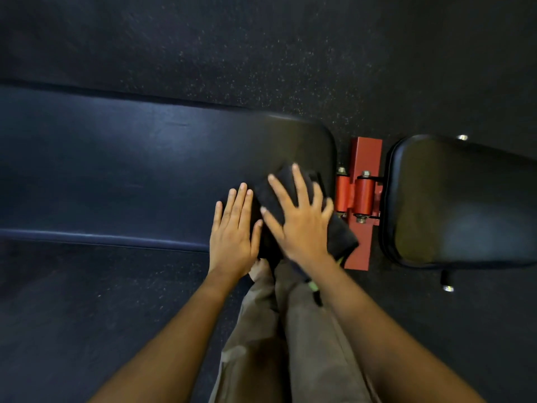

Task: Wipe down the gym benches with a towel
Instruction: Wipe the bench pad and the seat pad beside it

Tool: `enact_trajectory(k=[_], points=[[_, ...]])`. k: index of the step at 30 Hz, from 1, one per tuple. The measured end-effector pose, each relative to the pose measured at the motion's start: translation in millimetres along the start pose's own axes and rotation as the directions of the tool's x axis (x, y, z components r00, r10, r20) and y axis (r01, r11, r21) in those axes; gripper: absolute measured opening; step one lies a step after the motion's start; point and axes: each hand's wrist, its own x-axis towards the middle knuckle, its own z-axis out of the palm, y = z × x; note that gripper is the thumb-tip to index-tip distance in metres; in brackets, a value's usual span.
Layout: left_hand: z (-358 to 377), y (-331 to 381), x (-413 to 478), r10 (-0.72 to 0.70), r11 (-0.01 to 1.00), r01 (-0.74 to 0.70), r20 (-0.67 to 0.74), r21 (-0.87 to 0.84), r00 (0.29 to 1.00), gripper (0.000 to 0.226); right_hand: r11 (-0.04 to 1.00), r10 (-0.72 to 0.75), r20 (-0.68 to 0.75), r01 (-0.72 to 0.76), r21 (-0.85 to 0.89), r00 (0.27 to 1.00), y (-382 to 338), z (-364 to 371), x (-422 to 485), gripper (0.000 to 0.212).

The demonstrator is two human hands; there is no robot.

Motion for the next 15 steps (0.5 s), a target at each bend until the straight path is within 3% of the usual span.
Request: enact_trajectory(k=[2, 5, 8, 11, 15], points=[[0, -1, 0, -0.005, 1.0, 0.005, 0.0, -0.001, 1.0, 0.056, 0.999, -0.033, 0.033, 0.033, -0.005, 0.999, 17, -7, 44, 0.061], [-2, 2, 0, -0.018, 1.0, 0.018, 0.01, -0.012, 1.0, 0.056, 0.987, 0.146, 0.004, -0.146, 0.061, 0.989, 39, -13, 63, 0.063], [-4, 3, 1, -0.036, 0.999, 0.036, 0.015, -0.018, 0.999, 0.056, 0.963, 0.263, -0.033, -0.26, 0.07, 0.964, 37, -7, 16, 0.063], [-3, 6, 2, -0.049, 0.999, 0.049, 0.012, -0.018, 0.999, 0.055, 0.991, 0.13, -0.001, -0.13, 0.016, 0.991, 16, -2, -27, 0.061], [-4, 10, 6, -0.062, 0.998, 0.062, 0.009, -0.023, 0.998, 0.056, 0.999, -0.031, 0.042, 0.029, 0.043, 0.999, 0, -6, 1, 0.056]])
